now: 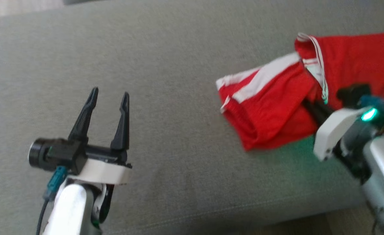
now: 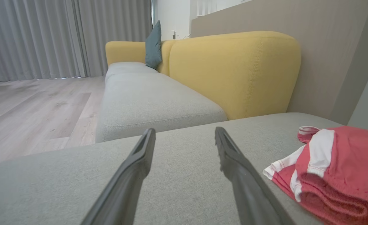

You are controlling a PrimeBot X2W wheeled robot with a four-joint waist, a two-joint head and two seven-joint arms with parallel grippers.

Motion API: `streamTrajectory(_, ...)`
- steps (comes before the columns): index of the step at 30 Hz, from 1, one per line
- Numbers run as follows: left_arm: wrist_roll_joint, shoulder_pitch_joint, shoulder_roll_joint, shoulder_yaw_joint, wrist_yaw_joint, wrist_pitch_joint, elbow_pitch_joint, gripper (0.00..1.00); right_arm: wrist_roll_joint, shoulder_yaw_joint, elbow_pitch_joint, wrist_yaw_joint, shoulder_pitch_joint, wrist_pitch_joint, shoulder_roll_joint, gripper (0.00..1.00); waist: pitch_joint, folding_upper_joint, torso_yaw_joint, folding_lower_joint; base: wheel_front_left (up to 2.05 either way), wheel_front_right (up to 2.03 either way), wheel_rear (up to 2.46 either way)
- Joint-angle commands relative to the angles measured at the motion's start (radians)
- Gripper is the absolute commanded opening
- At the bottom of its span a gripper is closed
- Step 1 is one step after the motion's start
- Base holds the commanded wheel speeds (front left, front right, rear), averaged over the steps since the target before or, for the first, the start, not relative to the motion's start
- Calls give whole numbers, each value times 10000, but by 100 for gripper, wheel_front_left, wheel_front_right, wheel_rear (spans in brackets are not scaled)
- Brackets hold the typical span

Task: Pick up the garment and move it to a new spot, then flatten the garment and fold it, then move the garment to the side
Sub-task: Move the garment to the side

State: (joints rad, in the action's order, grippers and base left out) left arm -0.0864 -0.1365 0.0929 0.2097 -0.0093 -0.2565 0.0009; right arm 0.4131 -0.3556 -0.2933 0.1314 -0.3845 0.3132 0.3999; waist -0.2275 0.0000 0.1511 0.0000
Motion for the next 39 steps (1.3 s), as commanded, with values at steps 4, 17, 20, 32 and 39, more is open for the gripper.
streamTrajectory(4,193,-927,271,-144,-215,-53,-481,100,-47,162,236,-7,-1021,-286,931,0,-1054,0,575,0,0,0,0)
streamTrajectory(17,359,-1904,595,146,-509,-46,-698,100,-306,1706,529,-7,-2075,338,1853,0,-2274,0,1179,0,0,0,0)
streamTrajectory(20,381,-2050,689,157,-531,-18,-747,100,-540,2134,624,-7,-2258,744,1749,0,-2501,0,1316,0,0,0,0)
streamTrajectory(32,454,-2845,927,447,-715,37,-902,100,-1750,4045,1167,-7,-2409,1326,1373,0,-3495,0,1225,0,0,0,0)
streamTrajectory(39,379,-3185,849,657,-777,-9,-806,100,-2823,5328,1099,-7,-2001,1478,536,0,-3802,0,887,0,0,0,0)
